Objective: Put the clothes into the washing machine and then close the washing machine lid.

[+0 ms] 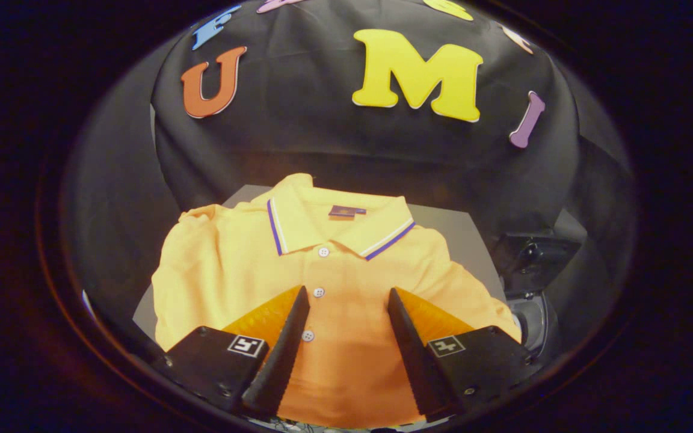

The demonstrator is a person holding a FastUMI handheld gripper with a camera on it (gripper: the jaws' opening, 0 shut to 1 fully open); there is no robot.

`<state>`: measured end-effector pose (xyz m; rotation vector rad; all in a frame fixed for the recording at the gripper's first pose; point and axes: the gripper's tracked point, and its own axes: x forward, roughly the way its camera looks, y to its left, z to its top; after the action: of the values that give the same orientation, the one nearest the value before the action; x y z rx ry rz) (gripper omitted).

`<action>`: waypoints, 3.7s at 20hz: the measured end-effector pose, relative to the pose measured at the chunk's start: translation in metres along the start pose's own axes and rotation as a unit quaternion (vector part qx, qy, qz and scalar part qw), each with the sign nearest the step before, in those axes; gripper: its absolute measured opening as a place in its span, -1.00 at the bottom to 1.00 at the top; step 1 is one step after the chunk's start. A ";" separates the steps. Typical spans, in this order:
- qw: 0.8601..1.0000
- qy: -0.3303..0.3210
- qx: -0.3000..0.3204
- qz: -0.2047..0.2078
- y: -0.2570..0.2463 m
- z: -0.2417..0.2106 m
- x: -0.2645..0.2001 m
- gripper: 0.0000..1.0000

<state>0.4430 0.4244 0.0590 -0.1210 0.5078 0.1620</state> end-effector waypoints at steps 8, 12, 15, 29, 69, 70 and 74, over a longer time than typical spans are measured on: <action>0.999 0.025 -0.009 0.033 0.009 0.006 -0.001 -0.77; 0.995 0.010 0.034 0.095 0.007 0.013 -0.012 -0.85; 0.990 -0.020 0.048 0.128 0.004 0.030 -0.025 -0.86; 0.966 -0.176 0.098 0.162 -0.133 0.108 -0.159 -0.86; 0.989 0.060 0.102 0.082 -0.387 -0.114 0.090 -0.86; 0.989 0.070 0.105 0.081 -0.387 -0.122 0.095 -0.86; 0.985 0.113 0.113 0.069 -0.386 -0.148 0.113 -0.86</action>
<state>0.5414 0.0368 -0.0955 0.1186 0.7569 0.2260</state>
